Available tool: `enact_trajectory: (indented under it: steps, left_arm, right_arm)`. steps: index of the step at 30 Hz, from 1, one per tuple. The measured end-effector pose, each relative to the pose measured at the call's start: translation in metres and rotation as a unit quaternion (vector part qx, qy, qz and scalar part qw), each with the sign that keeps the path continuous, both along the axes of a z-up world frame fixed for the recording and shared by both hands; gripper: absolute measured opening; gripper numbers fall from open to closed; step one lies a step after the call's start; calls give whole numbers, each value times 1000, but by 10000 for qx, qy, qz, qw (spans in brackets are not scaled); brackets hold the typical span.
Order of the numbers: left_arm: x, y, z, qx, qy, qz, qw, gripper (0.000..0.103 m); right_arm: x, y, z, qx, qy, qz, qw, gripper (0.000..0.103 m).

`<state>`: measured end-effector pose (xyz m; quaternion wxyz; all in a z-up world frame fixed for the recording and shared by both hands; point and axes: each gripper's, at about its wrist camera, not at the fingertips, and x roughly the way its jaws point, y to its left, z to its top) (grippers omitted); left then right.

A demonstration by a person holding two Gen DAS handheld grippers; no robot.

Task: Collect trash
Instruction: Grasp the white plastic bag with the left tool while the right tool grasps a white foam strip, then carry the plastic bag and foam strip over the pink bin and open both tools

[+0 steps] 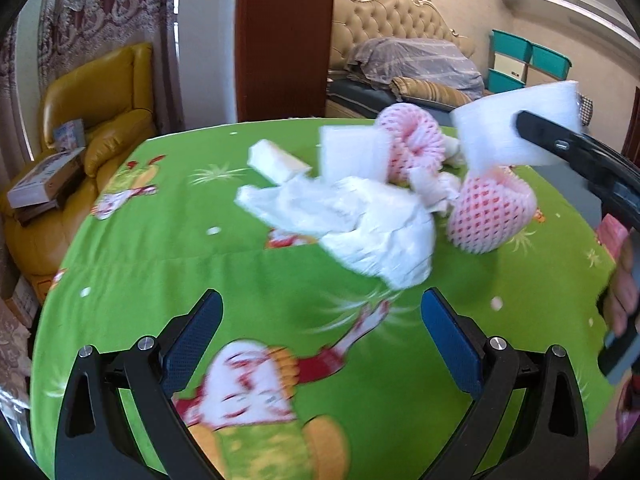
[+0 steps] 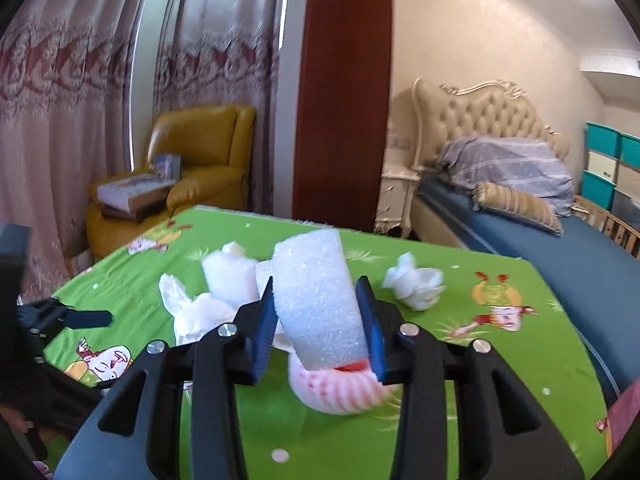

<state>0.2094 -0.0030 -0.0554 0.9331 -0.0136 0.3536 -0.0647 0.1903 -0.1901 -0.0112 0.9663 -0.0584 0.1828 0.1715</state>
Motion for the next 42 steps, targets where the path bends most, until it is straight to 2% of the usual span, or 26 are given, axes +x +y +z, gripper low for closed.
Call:
enact_trajectory:
  steps: [5, 11, 12, 13, 14, 15, 17, 26, 31, 42]
  left_arm:
    - [24, -24, 3, -58, 16, -23, 10000, 94]
    - [49, -43, -1, 192, 64, 123, 9997, 92]
    - [51, -45, -3, 197, 92, 60, 9997, 87]
    - [52, -47, -5, 194, 117, -37, 9997, 70]
    - [53, -49, -7, 237, 155, -55, 9996, 59]
    - [52, -49, -9, 260, 167, -54, 9995, 57]
    - [45, -49, -7, 193, 76, -101, 9997, 47]
    - [1, -52, 1, 130, -379, -252, 9989, 45]
    - [-18, -58, 8, 138, -592, -343, 9976, 45]
    - [-48, -75, 19, -102, -1058, -622, 9924, 45]
  right_arm:
    - [-15, -37, -2, 242, 24, -245, 9994, 37]
    - [-31, -67, -16, 454, 165, -355, 9982, 38]
    - [-34, -71, -18, 454, 172, -377, 9981, 38]
    - [-36, -74, -20, 461, 192, -401, 9979, 38]
    - [-37, -77, -22, 488, 228, -411, 9977, 38]
    - [-38, -81, -25, 521, 260, -424, 9974, 38]
    - [-42, -87, -29, 569, 315, -452, 9969, 38]
    - [-54, -93, -47, 584, 484, -566, 9955, 38]
    - [-60, -92, -46, 559, 474, -586, 9956, 38]
    - [-81, -95, -46, 441, 337, -661, 9963, 38]
